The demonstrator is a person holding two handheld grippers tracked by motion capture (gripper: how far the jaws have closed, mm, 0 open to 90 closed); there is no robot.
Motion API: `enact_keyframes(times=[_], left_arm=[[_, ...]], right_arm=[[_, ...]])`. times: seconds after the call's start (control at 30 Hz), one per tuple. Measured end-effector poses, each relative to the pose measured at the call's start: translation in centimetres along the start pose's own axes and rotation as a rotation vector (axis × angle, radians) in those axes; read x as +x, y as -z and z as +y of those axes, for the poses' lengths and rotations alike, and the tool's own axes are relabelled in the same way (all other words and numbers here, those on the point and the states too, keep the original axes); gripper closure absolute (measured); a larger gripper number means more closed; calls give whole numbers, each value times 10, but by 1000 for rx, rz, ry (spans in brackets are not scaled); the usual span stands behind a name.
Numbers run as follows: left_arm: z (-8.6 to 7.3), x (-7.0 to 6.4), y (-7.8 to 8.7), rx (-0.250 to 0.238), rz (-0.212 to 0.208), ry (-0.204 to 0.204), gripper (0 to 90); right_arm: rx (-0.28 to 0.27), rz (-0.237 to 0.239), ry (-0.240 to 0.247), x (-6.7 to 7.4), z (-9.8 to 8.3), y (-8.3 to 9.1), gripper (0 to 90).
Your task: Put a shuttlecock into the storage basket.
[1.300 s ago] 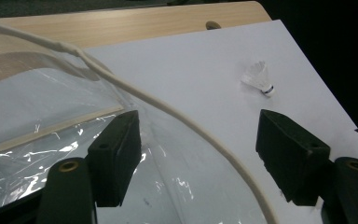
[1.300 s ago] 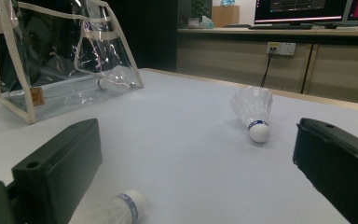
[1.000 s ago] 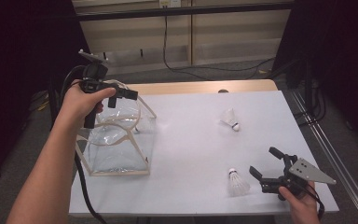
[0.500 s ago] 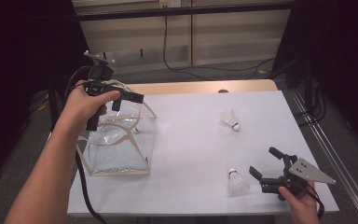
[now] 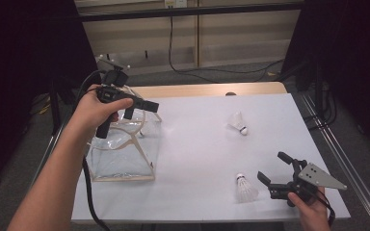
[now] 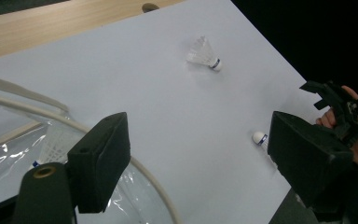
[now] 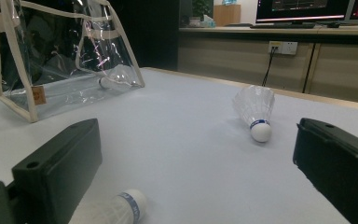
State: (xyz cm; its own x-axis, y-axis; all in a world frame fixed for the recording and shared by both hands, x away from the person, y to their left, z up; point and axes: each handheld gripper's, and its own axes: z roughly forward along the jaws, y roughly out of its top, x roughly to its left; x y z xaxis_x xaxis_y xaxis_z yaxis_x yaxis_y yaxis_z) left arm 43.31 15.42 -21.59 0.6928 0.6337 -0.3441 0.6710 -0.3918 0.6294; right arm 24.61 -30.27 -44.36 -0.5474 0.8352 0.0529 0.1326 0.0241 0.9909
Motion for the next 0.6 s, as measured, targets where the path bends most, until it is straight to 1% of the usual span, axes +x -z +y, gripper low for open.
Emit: enact_keyframes(times=[0.07,0.1,0.13,0.23,0.3,0.4,0.6], left_arm=[[0,-3,-3,2,-9,-10,213],[0,-5,-4,-3,-16,-5,212],[0,-6,-5,4,-16,-14,210],[-1,-9,-9,7,-15,-25,201],[-2,-12,-12,5,-28,-28,201],[-3,-16,-16,16,-39,-46,201],[-6,-21,-24,25,-53,-60,195]], right_arm=[[0,0,2,0,0,0,8],[0,0,0,0,0,0,8],[0,0,0,0,0,0,8],[1,0,0,0,0,0,9],[2,0,1,0,0,0,8],[0,0,-1,0,0,0,8],[1,1,-1,0,0,0,8]])
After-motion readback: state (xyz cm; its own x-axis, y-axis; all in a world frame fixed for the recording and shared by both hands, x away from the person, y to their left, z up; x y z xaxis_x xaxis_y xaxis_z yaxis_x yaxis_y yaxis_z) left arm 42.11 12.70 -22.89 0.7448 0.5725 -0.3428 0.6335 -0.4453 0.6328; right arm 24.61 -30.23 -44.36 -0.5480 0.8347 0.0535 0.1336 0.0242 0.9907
